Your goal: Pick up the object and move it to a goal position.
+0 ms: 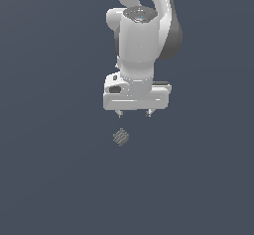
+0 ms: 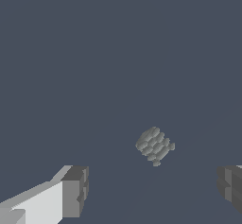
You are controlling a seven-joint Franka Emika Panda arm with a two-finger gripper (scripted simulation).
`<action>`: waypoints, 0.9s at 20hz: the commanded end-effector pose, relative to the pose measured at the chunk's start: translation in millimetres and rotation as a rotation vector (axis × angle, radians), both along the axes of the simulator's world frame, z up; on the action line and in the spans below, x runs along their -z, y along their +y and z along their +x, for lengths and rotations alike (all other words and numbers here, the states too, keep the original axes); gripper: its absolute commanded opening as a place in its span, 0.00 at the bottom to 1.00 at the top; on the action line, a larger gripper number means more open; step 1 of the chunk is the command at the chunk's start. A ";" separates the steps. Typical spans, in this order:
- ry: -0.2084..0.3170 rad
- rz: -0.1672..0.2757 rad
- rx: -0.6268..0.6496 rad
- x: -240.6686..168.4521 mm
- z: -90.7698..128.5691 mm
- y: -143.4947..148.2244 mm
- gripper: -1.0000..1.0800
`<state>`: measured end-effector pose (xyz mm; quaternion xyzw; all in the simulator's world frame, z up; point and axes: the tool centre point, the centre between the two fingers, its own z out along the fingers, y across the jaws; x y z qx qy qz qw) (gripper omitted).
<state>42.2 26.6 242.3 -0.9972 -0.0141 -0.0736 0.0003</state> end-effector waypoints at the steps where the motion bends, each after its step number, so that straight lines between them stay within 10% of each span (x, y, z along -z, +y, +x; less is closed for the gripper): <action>1: 0.000 -0.005 -0.008 -2.7 0.0 0.9 0.96; 18: 0.041 0.029 0.205 38.3 0.4 -11.8 0.96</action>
